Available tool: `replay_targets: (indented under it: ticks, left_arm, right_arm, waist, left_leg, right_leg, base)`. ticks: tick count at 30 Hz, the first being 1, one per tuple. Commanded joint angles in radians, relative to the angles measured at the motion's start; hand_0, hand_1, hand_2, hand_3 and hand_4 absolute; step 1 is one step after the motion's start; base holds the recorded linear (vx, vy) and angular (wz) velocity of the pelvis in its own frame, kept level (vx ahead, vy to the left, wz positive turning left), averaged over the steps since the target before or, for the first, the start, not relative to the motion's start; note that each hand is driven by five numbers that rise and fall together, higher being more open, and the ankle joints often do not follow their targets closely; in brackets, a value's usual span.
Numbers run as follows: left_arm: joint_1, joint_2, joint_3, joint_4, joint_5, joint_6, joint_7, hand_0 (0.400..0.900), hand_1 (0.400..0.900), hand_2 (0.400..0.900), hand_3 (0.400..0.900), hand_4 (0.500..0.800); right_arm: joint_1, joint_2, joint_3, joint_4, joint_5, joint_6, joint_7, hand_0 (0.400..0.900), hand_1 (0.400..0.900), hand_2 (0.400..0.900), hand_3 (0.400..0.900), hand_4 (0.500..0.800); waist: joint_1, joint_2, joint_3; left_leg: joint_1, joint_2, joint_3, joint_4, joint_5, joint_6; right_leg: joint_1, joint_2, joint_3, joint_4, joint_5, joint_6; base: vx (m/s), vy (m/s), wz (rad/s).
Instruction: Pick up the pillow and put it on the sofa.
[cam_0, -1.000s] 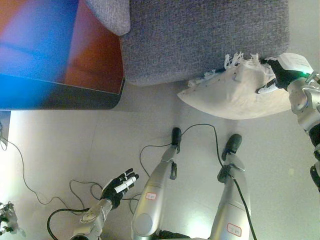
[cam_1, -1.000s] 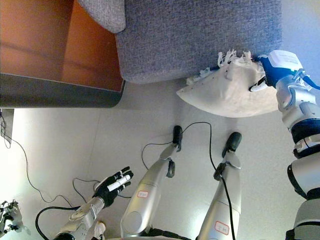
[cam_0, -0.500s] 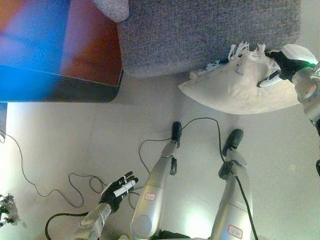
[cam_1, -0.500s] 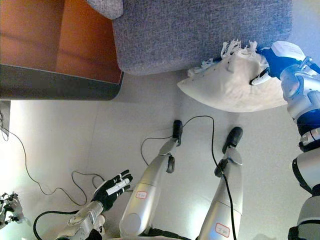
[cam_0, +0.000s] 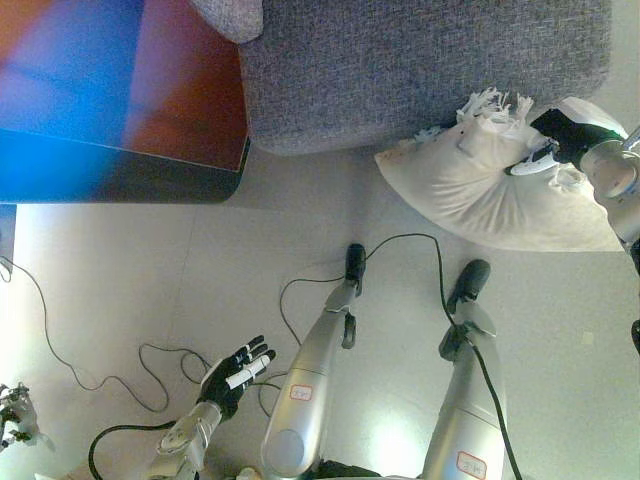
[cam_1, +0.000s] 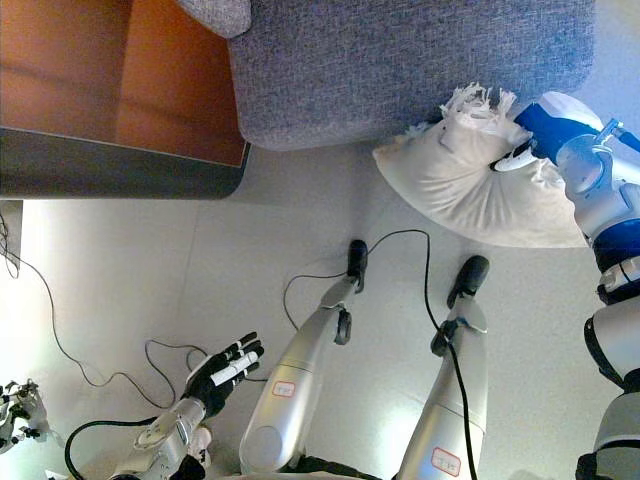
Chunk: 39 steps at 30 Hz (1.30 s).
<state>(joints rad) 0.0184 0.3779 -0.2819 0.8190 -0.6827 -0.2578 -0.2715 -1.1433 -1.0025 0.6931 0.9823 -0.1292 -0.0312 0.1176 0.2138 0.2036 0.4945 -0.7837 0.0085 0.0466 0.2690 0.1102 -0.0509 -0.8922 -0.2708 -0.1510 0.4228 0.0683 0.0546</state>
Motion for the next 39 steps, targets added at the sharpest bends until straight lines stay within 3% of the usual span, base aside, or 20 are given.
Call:
replay_targets:
  ticks: [1,5,14,16,28,39]
  left_arm:
    - [0.147,0.086,0.035,-0.001,-0.013,-0.016,0.006,0.900,0.900,0.900,0.900,0.800]
    - [0.145,0.093,0.041,-0.002,-0.006,-0.008,0.013,0.900,0.900,0.900,0.900,0.800]
    - [0.099,0.114,0.081,0.070,0.042,0.015,0.035,0.900,0.900,0.900,0.900,0.800]
    - [0.093,0.115,0.091,0.080,0.058,0.030,0.028,0.900,0.900,0.900,0.900,0.800]
    - [0.097,0.088,0.150,0.212,0.167,0.065,0.021,0.900,0.900,0.900,0.900,0.800]
    - [0.114,0.057,0.184,0.348,0.276,0.075,0.054,0.900,0.900,0.900,0.900,0.800]
  right_arm:
    - [-0.072,-0.113,-0.072,-0.052,0.060,-0.102,-0.022,0.400,0.400,0.400,0.400,0.500]
    - [-0.025,-0.109,-0.094,-0.079,0.078,-0.135,0.005,0.400,0.400,0.400,0.400,0.500]
    - [0.078,-0.095,-0.131,-0.187,0.126,-0.193,0.081,0.400,0.400,0.400,0.400,0.500]
    - [0.096,-0.102,-0.145,-0.226,0.147,-0.184,0.108,0.400,0.400,0.400,0.400,0.500]
    - [0.224,-0.101,-0.258,-0.338,0.259,-0.185,0.319,0.400,0.400,0.400,0.400,0.500]
    - [0.016,-0.066,-0.141,-0.259,0.321,-0.093,0.434,0.400,0.400,0.400,0.400,0.500]
  waist:
    - [-0.008,0.061,0.025]
    - [-0.016,0.036,0.025]
    - [-0.030,-0.086,0.024]
    - [-0.031,-0.107,-0.001]
    - [-0.034,-0.232,-0.197]
    - [0.002,-0.313,-0.322]
  left_leg:
    - [0.076,-0.027,-0.034,-0.061,-0.009,0.008]
    - [0.146,-0.027,-0.030,-0.099,-0.006,0.002]
    - [0.405,-0.004,-0.021,-0.213,-0.006,-0.011]
    - [0.437,0.004,-0.010,-0.238,0.013,-0.008]
    - [0.650,0.020,0.008,-0.356,-0.013,-0.017]
    - [0.742,0.028,0.001,-0.356,-0.043,-0.023]
  right_leg:
    - [0.118,0.078,-0.088,0.085,-0.199,-0.015]
    - [0.201,0.091,-0.103,0.023,-0.179,-0.010]
    - [0.499,0.106,-0.146,-0.185,-0.098,0.032]
    - [0.550,0.109,-0.166,-0.247,-0.053,0.034]
    - [0.806,0.133,-0.187,-0.456,0.018,0.074]
    - [0.926,0.138,-0.222,-0.510,0.027,0.083]
  base:
    - [-0.01,-0.005,-0.07]
    - [0.00,-0.012,-0.03]
    - [0.01,-0.055,-0.03]
    - [-0.01,-0.002,0.04]
    - [0.13,0.006,0.06]
    - [0.12,0.016,0.09]
